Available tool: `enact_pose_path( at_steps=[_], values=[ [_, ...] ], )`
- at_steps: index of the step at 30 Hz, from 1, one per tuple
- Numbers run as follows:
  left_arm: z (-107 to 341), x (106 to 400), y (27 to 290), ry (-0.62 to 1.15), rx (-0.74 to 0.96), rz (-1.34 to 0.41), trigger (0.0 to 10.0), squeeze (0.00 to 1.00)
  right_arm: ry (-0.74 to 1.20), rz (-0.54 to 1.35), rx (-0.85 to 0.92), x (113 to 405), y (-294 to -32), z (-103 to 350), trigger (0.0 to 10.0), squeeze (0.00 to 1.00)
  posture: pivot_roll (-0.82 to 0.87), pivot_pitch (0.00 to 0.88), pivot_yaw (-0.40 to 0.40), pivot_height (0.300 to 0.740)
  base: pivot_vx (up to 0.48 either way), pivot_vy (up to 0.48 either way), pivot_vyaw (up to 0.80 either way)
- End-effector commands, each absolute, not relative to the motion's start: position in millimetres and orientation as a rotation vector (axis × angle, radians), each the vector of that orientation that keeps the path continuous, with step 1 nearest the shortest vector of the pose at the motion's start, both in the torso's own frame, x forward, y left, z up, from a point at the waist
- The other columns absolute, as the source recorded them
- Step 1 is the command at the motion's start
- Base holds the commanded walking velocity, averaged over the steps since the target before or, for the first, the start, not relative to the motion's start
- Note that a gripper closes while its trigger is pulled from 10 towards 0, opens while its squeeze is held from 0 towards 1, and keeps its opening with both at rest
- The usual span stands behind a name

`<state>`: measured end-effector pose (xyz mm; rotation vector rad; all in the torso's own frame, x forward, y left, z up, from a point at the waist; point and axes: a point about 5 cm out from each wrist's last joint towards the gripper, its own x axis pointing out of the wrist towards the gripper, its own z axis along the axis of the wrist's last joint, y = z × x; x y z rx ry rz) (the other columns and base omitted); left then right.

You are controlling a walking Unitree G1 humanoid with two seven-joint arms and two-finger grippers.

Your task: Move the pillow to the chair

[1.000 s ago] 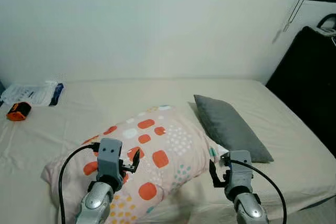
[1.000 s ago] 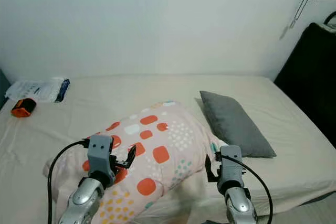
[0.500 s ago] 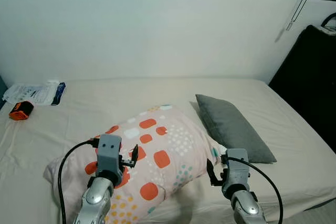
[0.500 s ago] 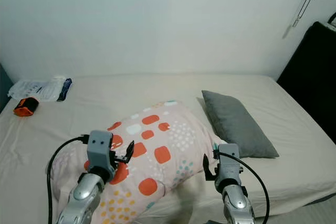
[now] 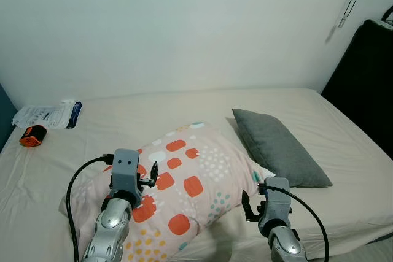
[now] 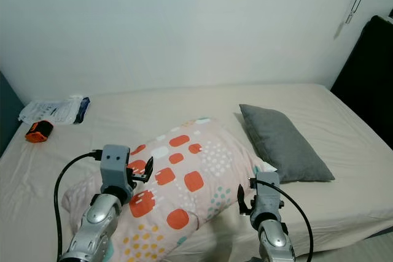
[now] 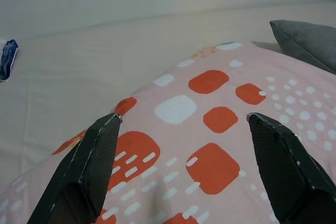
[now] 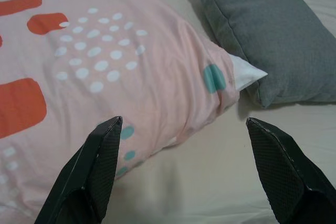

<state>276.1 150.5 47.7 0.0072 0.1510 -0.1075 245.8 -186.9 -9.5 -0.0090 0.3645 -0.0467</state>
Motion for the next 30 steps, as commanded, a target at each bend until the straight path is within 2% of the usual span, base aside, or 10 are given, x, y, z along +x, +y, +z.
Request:
enact_pose_path(
  at_steps=[1,15,30],
  values=[
    [42.6,274.7,149.6,0.18,0.016,-0.114,10.0,0.0,0.365,-0.055,-0.001,246.2,-186.9,-10.1,10.0,0.0,0.04,0.0,-0.049,0.74,0.0,0.0,0.0],
    [38.0,272.7,149.8,0.205,0.025,-0.146,10.0,0.0,0.377,-0.045,0.001,248.1,-182.5,-12.5,10.0,0.0,0.04,0.0,-0.045,0.74,0.0,0.0,0.0],
    [31.8,262.9,146.3,0.213,-0.004,-0.105,10.0,0.0,0.39,0.02,-0.052,250.4,-189.6,-10.7,10.0,0.0,0.06,0.0,-0.122,0.74,0.0,0.0,0.0]
  ],
)
